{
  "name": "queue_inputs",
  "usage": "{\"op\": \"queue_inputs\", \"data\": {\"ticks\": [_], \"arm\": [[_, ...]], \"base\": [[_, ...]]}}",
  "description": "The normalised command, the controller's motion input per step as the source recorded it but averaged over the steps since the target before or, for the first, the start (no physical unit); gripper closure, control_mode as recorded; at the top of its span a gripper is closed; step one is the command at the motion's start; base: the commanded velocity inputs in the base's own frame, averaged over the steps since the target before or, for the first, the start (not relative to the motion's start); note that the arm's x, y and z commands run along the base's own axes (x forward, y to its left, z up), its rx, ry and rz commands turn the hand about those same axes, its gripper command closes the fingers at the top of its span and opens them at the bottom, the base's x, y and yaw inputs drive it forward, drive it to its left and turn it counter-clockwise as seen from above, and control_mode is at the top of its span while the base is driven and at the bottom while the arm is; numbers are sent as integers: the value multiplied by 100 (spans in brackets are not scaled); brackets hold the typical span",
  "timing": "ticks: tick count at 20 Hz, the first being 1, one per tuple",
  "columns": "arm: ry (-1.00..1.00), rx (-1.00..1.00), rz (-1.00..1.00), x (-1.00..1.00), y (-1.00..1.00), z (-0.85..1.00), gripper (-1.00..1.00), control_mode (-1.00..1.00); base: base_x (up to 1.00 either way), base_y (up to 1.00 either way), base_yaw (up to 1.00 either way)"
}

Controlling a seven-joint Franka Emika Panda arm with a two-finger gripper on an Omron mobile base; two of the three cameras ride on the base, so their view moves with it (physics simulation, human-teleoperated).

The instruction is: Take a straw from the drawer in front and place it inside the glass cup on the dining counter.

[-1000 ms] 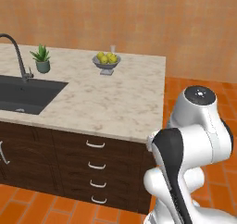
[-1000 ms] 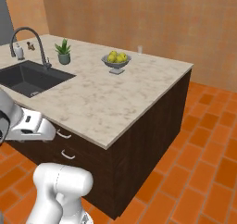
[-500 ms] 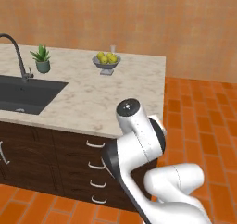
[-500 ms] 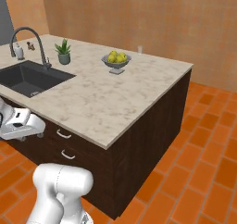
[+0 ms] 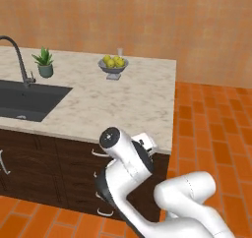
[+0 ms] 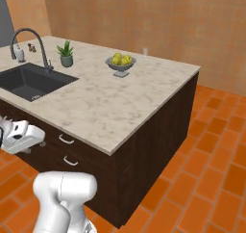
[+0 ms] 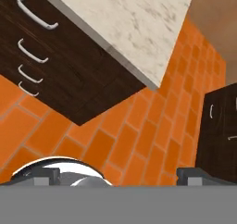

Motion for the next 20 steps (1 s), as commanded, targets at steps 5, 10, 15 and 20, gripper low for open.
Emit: {"op": "queue_inputs", "data": {"ticks": [5,10,15,20], "arm": [[-1,-5,0,57,32,-40,-100,-100],[0,-15,1,67,30,-33,-100,-100],[0,-28,6,35,40,-30,-100,-100],[1,-9,3,37,9,-38,-100,-100]], "base": [[0,0,0],[0,0,0],[0,0,0],[0,0,0]]}}
